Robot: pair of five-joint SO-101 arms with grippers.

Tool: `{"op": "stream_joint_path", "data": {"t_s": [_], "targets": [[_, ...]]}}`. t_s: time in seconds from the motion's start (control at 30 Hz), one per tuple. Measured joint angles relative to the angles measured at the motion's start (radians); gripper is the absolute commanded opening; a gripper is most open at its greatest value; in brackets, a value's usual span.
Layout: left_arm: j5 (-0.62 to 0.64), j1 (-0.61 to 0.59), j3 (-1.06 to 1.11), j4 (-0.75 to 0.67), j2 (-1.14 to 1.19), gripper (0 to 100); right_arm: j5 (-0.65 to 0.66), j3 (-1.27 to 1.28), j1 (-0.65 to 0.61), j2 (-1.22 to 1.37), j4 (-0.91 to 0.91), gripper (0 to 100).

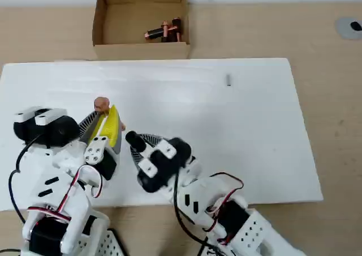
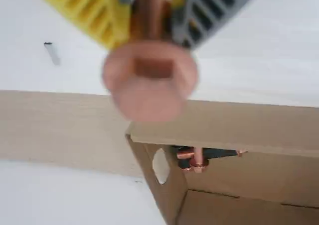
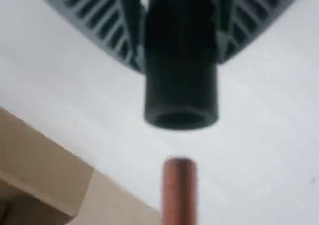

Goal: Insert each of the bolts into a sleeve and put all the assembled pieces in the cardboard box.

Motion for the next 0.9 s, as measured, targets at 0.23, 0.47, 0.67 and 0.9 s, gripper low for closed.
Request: {"op": "stream_joint_path", "data": {"t_s": [0.23, 0.47, 0.67, 0.9], "targets": [[0.014, -0.014, -0.075, 0.0, 0.0, 0, -0.006, 0.008, 0.0, -0.086, 0.038, 1.0], [0.061, 0.015, -0.152, 0.026, -0.005, 0, -0.023, 0.008, 0.0, -0.086, 0.038, 1.0], [0.061, 0.089, -0.152, 0.063, -0.005, 0, -0.089, 0.008, 0.0, -0.086, 0.014, 1.0], [0.061, 0.095, -0.152, 0.068, -0.005, 0, -0.095, 0.008, 0.0, -0.086, -0.012, 1.0]]}}
